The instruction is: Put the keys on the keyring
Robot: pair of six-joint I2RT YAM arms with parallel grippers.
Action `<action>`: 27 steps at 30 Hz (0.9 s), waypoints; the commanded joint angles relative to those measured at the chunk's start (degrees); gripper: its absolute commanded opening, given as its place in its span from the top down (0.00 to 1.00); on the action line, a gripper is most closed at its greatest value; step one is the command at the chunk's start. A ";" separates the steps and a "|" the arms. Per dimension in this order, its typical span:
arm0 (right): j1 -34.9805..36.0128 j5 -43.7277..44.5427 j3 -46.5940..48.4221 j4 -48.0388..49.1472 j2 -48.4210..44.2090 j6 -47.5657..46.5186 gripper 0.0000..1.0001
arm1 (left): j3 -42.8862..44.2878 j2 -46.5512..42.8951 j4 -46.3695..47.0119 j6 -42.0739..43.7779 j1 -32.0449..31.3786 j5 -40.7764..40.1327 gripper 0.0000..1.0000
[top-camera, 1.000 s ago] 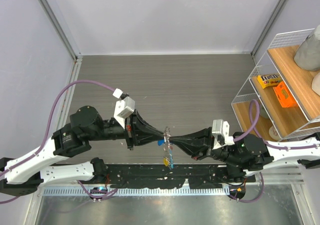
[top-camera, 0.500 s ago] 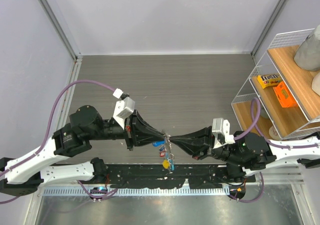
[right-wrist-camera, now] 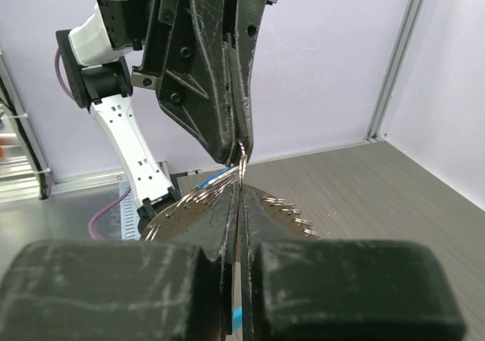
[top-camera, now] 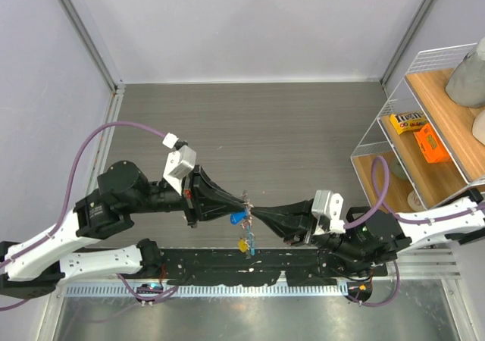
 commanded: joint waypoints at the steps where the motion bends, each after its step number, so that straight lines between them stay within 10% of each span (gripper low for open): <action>1: 4.79 11.09 2.09 10.06 4.51 -11.77 0.94 | 1.31 0.56 1.84 -1.01 -0.24 1.11 1.00; 27: 8.76 25.00 2.27 27.04 11.20 -33.95 0.94 | 1.48 0.91 1.31 -1.18 -0.24 1.55 1.00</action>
